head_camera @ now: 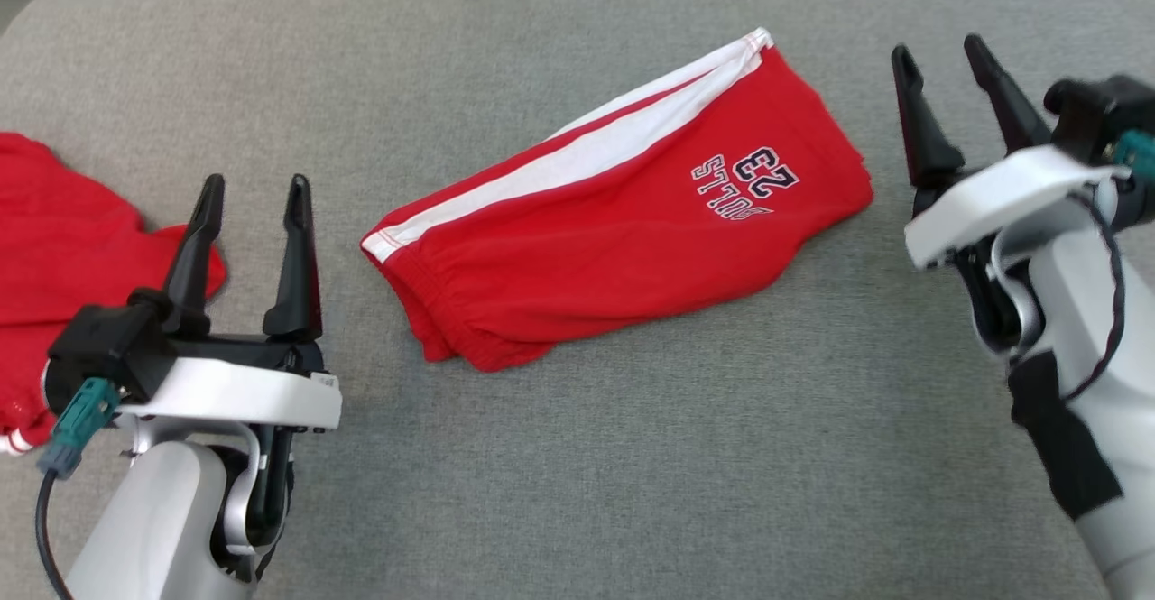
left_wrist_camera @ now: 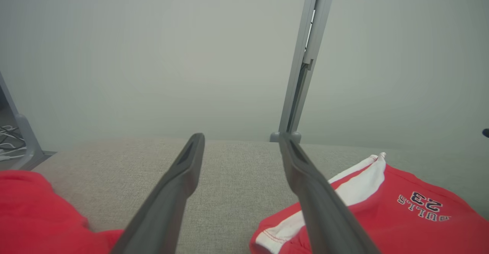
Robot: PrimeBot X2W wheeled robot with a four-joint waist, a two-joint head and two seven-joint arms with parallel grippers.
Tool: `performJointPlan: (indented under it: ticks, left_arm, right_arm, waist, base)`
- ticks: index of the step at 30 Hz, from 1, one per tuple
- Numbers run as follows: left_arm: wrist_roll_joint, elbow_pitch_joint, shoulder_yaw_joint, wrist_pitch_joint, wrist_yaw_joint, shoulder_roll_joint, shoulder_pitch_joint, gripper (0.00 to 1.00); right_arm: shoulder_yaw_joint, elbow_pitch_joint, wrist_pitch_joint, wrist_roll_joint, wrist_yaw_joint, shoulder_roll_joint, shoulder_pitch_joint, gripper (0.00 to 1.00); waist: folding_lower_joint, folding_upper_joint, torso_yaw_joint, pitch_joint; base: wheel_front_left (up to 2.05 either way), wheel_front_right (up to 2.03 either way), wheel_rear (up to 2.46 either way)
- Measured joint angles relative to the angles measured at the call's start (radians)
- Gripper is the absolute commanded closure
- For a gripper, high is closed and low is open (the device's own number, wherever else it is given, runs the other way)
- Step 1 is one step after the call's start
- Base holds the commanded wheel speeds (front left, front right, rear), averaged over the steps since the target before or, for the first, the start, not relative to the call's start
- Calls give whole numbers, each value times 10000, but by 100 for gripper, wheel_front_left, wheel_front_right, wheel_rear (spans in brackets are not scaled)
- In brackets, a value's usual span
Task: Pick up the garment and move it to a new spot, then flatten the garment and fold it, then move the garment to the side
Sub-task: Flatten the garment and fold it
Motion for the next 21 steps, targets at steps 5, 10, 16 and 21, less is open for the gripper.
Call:
performJointPlan:
  ticks: [5,10,16,21]
  left_arm:
    - [332,-330,119,-65,107,184,524,0]
    - [468,-512,77,61,267,447,1155,0]
    - [531,-677,33,230,525,491,1557,0]
    - [520,-656,-8,307,614,483,1688,0]
  right_arm:
    - [-867,-1421,-4,-1064,2,290,1669,0]
    - [-1555,-2556,-4,-1837,2,619,3011,0]
    - [-2146,-3538,-4,-2389,2,920,4385,0]
    - [-2594,-4406,144,-2600,2,1277,5250,0]
  waist:
    - [0,0,-292,-481]
    - [0,0,-591,-887]
    - [0,0,-786,-1193]
    - [0,0,-860,-1303]
  base:
    - [0,0,0]
    - [0,0,0]
    - [0,0,0]
    - [0,0,0]
